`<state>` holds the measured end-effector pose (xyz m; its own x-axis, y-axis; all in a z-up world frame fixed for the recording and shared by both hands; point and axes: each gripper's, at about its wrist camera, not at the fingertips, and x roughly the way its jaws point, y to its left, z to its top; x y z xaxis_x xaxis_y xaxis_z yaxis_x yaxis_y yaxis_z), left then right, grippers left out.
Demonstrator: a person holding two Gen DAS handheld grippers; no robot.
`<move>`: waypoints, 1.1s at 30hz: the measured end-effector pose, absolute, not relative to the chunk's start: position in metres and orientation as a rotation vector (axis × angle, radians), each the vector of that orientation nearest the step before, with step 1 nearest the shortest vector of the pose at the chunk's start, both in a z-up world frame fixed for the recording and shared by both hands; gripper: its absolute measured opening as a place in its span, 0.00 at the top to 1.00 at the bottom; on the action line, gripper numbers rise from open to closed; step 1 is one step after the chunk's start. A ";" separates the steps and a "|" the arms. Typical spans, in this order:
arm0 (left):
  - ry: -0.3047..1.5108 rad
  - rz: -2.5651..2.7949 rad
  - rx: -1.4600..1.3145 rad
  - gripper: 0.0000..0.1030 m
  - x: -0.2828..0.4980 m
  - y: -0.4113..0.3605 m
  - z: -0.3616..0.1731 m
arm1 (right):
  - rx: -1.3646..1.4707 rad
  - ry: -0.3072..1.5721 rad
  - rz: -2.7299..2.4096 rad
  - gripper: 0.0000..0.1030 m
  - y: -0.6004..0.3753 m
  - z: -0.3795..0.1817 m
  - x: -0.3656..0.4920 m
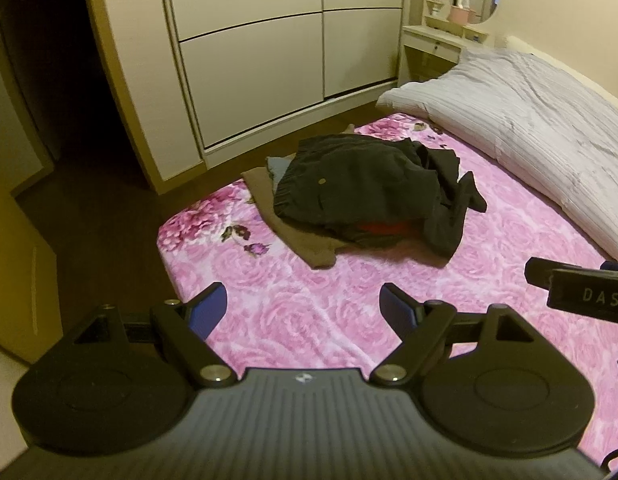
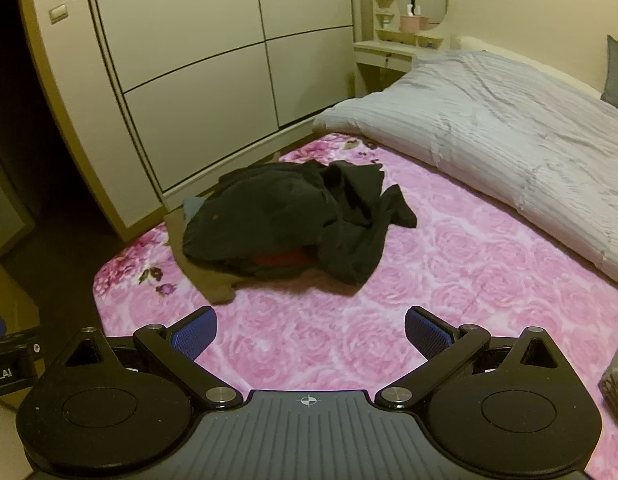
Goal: Fold clothes
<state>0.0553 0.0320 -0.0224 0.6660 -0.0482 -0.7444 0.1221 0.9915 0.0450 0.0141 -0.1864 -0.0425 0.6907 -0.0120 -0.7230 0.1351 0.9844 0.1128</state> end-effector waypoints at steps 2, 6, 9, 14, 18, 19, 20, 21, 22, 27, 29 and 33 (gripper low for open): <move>0.839 -0.116 0.102 0.21 0.066 0.032 -0.023 | 0.166 0.805 -0.099 0.01 -0.185 -0.043 0.020; 0.850 -0.151 0.119 0.21 0.091 0.034 -0.026 | 0.177 0.818 -0.128 0.01 -0.181 -0.047 0.037; 0.860 -0.170 0.130 0.21 0.111 0.035 -0.030 | 0.183 0.831 -0.149 0.01 -0.177 -0.050 0.050; 0.869 -0.194 0.147 0.21 0.137 0.034 -0.033 | 0.190 0.845 -0.171 0.01 -0.174 -0.055 0.072; 0.876 -0.198 0.153 0.21 0.152 0.033 -0.036 | 0.199 0.849 -0.177 0.01 -0.174 -0.058 0.086; 0.878 -0.197 0.154 0.21 0.155 0.033 -0.037 | 0.199 0.850 -0.177 0.01 -0.174 -0.060 0.089; 0.880 -0.197 0.154 0.21 0.158 0.034 -0.038 | 0.199 0.853 -0.177 0.01 -0.174 -0.061 0.092; 0.882 -0.194 0.154 0.21 0.160 0.035 -0.039 | 0.199 0.854 -0.176 0.01 -0.174 -0.062 0.095; 0.885 -0.191 0.152 0.21 0.163 0.036 -0.040 | 0.198 0.857 -0.174 0.01 -0.174 -0.063 0.098; 0.902 -0.166 0.137 0.21 0.173 0.041 -0.047 | 0.183 0.873 -0.155 0.01 -0.172 -0.070 0.112; 0.915 -0.158 0.129 0.21 0.178 0.044 -0.052 | 0.175 0.882 -0.146 0.01 -0.171 -0.075 0.117; 0.945 -0.142 0.125 0.21 0.191 0.051 -0.063 | 0.145 0.886 -0.122 0.01 -0.167 -0.086 0.128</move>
